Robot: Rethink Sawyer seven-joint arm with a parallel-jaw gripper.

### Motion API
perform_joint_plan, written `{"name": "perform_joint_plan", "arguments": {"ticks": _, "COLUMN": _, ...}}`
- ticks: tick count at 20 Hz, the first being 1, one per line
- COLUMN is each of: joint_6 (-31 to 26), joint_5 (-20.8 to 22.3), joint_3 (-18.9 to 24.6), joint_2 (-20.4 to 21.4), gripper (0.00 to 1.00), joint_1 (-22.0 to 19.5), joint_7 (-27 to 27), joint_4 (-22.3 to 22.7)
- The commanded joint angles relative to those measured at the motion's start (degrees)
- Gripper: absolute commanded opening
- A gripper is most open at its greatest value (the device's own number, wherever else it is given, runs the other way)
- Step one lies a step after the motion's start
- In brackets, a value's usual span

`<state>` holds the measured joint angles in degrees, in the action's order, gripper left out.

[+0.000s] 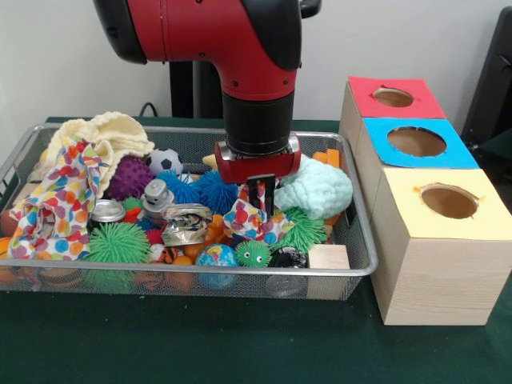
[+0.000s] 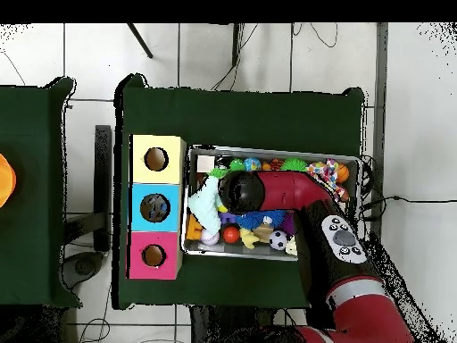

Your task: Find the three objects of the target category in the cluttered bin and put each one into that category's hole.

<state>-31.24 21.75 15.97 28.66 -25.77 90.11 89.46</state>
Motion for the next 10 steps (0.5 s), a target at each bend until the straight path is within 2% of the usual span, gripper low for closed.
{"name": "perform_joint_plan", "arguments": {"ticks": 1, "joint_6": 3.4, "joint_5": 3.4, "joint_3": -0.6, "joint_2": -1.9, "gripper": 0.00, "joint_1": 0.5, "joint_7": 2.9, "joint_4": 1.0}}
{"name": "perform_joint_plan", "arguments": {"ticks": 8, "joint_6": 4.4, "joint_5": 2.9, "joint_3": 0.0, "joint_2": -1.4, "gripper": 0.00, "joint_1": -0.1, "joint_7": 3.2, "joint_4": 2.1}}
{"name": "perform_joint_plan", "arguments": {"ticks": 10, "joint_6": 3.5, "joint_5": 2.6, "joint_3": 0.0, "joint_2": 0.8, "gripper": 0.00, "joint_1": -0.1, "joint_7": 3.2, "joint_4": 3.4}}
